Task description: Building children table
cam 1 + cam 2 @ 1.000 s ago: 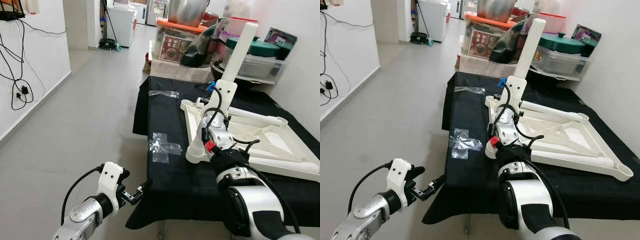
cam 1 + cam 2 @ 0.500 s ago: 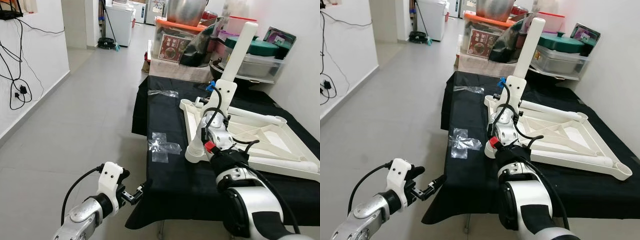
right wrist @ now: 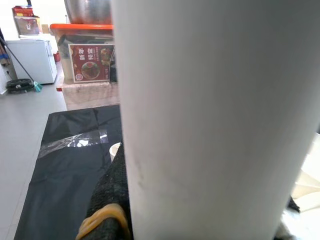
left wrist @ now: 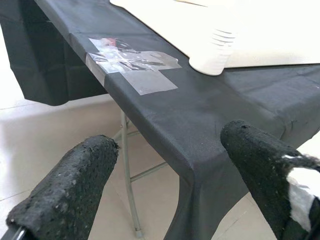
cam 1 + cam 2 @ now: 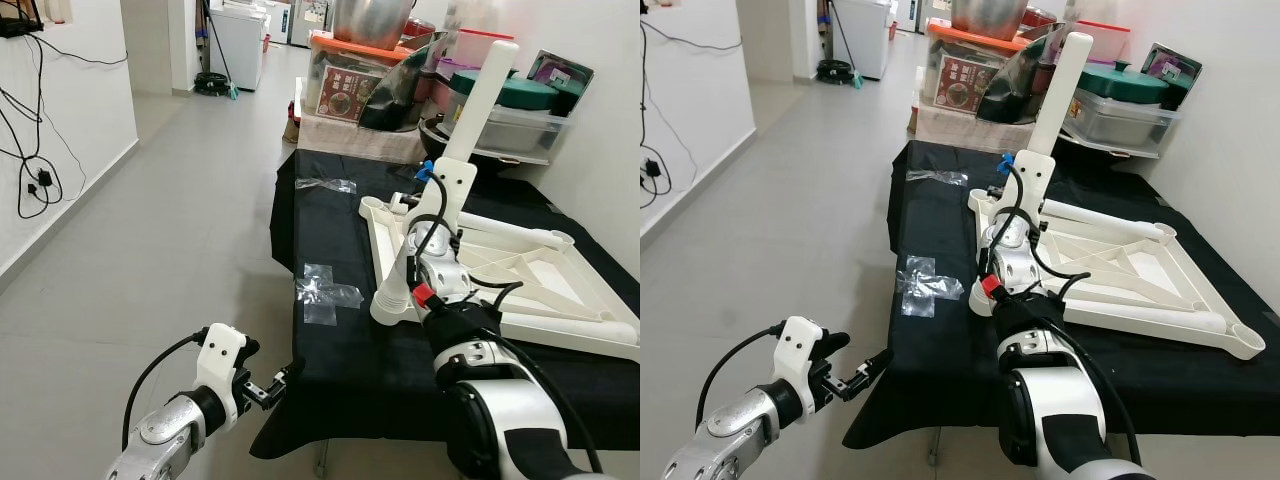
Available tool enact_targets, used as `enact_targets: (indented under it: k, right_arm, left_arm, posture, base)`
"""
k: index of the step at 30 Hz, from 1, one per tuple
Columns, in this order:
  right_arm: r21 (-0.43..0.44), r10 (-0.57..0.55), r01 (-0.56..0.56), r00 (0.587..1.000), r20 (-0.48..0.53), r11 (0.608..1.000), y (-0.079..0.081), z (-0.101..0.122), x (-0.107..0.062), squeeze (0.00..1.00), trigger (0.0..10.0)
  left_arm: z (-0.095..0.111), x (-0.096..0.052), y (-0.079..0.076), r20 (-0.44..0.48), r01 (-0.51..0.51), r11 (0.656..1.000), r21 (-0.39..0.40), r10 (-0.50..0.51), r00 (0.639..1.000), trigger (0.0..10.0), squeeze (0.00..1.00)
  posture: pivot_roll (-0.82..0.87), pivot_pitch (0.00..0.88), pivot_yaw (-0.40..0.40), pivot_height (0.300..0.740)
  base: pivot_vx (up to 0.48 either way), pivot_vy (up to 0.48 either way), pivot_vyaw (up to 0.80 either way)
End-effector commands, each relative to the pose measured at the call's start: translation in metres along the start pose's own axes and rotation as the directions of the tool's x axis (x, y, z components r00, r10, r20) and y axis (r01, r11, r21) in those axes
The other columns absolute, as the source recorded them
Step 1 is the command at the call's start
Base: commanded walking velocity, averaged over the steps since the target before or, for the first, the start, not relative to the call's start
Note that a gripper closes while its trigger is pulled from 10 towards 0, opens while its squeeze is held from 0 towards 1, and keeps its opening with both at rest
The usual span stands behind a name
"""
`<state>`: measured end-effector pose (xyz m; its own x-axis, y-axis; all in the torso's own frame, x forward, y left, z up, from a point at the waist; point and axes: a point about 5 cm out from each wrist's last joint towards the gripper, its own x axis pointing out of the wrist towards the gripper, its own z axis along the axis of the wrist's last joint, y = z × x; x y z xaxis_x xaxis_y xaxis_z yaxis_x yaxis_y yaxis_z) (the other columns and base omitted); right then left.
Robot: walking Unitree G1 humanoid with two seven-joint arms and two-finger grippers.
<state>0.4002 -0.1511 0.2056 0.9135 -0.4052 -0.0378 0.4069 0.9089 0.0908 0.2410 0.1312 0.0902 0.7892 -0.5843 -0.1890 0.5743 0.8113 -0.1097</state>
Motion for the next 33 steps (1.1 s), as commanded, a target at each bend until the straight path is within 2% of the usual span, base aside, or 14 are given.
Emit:
enact_targets:
  k: [1,27,28,29,30,31,32,33]
  right_arm:
    - [-0.090,-0.045,0.028,0.980,-0.191,0.996,-0.018,-0.051,-0.004,0.00,10.0]
    - [-0.051,-0.010,0.001,0.984,-0.177,0.999,-0.016,-0.040,-0.004,0.00,10.0]
    - [-0.047,-0.008,0.000,0.985,-0.175,0.999,-0.015,-0.040,-0.004,0.21,10.0]
    - [-0.047,-0.008,0.000,0.985,-0.175,0.999,-0.015,-0.040,-0.004,0.21,10.0]
    - [-0.044,-0.005,-0.002,0.985,-0.171,0.999,-0.015,-0.039,-0.004,0.45,10.0]
    - [-0.044,-0.005,-0.002,0.985,-0.171,0.999,-0.015,-0.039,-0.004,0.45,10.0]
    - [-0.041,-0.002,-0.005,0.986,-0.166,0.999,-0.015,-0.039,-0.004,0.85,10.0]
    - [-0.036,0.003,-0.008,0.988,-0.156,0.999,-0.015,-0.037,-0.005,1.00,10.0]
  left_arm:
    - [-0.003,0.002,-0.001,-0.009,0.009,1.000,0.006,-0.009,1.000,10.0,0.00]
    - [-0.003,0.001,-0.001,-0.013,0.014,1.000,0.009,-0.013,1.000,10.0,0.00]
    - [-0.004,0.001,-0.001,-0.013,0.014,1.000,0.009,-0.014,1.000,10.0,0.00]
    - [-0.004,0.001,-0.001,-0.013,0.014,1.000,0.009,-0.014,1.000,10.0,0.00]
    - [-0.004,0.001,-0.001,-0.015,0.015,1.000,0.009,-0.015,1.000,10.0,0.00]
    - [-0.004,0.001,-0.001,-0.015,0.015,1.000,0.009,-0.015,1.000,10.0,0.00]
    - [-0.004,0.001,-0.001,-0.016,0.015,1.000,0.010,-0.015,1.000,10.0,0.00]
    - [-0.004,0.001,-0.001,-0.016,0.016,1.000,0.010,-0.015,1.000,10.0,0.00]
  posture:
    - [-0.03,0.000,-0.152,0.740]
    - [-0.03,0.000,-0.150,0.740]
    - [-0.03,0.000,-0.149,0.740]
    - [-0.03,0.000,-0.149,0.740]
    - [-0.03,0.000,-0.148,0.740]
    - [-0.03,0.000,-0.148,0.740]
    - [-0.03,0.000,-0.148,0.740]
    - [-0.03,0.000,-0.147,0.740]
  base:
    - [0.000,0.000,0.00]
    - [0.000,0.000,0.00]
    - [0.000,0.000,0.00]
    - [0.000,0.000,0.00]
    - [0.000,0.000,0.00]
    - [0.000,0.000,0.00]
    - [0.000,0.000,0.00]
    - [0.000,0.000,0.00]
